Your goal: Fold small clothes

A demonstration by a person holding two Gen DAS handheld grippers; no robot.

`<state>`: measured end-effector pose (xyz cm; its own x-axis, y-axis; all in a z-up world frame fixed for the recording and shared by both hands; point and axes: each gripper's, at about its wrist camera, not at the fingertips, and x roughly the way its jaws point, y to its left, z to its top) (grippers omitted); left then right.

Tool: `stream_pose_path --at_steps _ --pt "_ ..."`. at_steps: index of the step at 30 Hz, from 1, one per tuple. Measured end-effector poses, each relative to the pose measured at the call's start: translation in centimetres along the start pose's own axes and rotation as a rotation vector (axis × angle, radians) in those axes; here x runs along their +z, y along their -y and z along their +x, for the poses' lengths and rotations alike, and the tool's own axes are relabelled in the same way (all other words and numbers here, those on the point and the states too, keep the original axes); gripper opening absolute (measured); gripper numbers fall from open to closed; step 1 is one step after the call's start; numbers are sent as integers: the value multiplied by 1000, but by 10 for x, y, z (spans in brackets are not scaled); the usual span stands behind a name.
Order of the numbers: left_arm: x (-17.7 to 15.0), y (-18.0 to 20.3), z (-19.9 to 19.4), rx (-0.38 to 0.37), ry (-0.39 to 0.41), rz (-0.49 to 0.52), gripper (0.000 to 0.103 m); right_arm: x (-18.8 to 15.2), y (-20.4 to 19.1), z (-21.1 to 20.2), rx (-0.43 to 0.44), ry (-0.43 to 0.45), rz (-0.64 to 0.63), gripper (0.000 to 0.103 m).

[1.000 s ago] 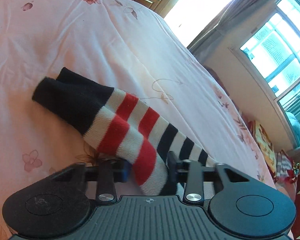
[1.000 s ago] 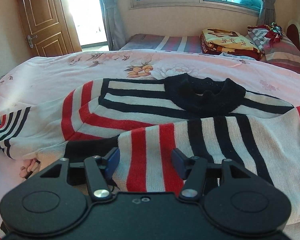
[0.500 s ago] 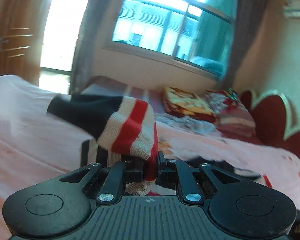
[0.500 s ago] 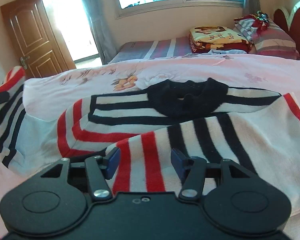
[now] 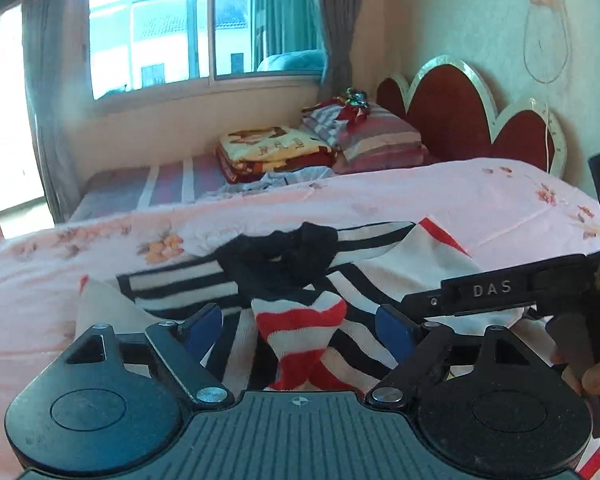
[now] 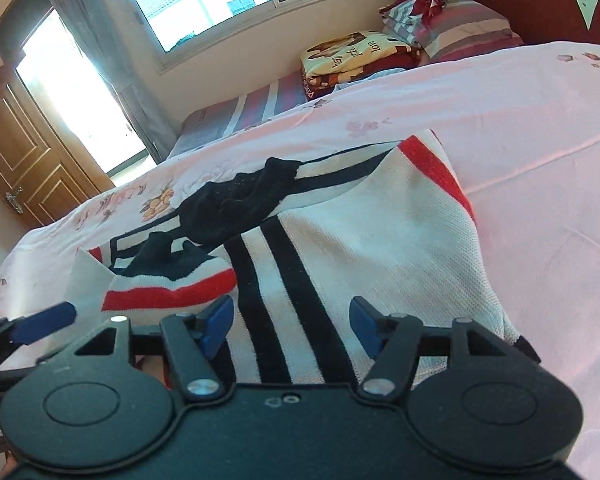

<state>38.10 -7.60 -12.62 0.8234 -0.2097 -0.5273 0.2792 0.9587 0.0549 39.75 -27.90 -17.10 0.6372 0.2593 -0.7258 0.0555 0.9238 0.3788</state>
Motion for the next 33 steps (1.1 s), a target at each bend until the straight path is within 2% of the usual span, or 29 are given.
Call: stream_pose_path --at_steps 1,4,7,10,11,13,16,18,19,22,26,29,30,32,33 --pt "1 -2 -2 1 -12 2 83 1 -2 0 5 0 -5 64" --pt "-2 -35 -2 43 -33 -138 83 3 -16 0 32 2 -33 65" --pt "-16 -76 7 149 -104 -245 83 7 -41 6 69 -4 -75 73" --pt "-34 -116 18 277 -168 -359 83 11 -74 20 80 -10 -137 73" --pt "-41 -125 23 324 -186 -371 83 13 -84 26 78 -14 -151 73" --pt "-51 -135 33 368 -215 -371 83 17 -106 43 76 -31 -174 73" --pt "-64 -140 45 359 -249 -386 83 18 -130 71 7 -91 -226 69" --pt "-70 -137 49 343 -259 -381 83 13 -137 82 -44 -111 -260 37" --pt "-71 -136 50 334 -258 -380 83 12 -134 80 -56 -107 -257 16" --pt "-70 -131 49 293 -252 -386 83 15 -109 52 -31 -50 -205 14" --pt "-69 -127 49 242 -237 -420 83 19 -59 2 -63 44 -148 6" --pt "-70 -119 53 232 -246 -406 84 6 -22 4 -132 -10 -114 6" --pt "-70 -116 53 238 -247 -395 84 1 -9 7 -132 -36 -72 7" --pt "-71 -117 55 235 -252 -390 85 -5 8 11 -85 -85 9 16" --pt "-70 -120 54 228 -258 -406 86 -7 14 10 -66 -81 39 17"
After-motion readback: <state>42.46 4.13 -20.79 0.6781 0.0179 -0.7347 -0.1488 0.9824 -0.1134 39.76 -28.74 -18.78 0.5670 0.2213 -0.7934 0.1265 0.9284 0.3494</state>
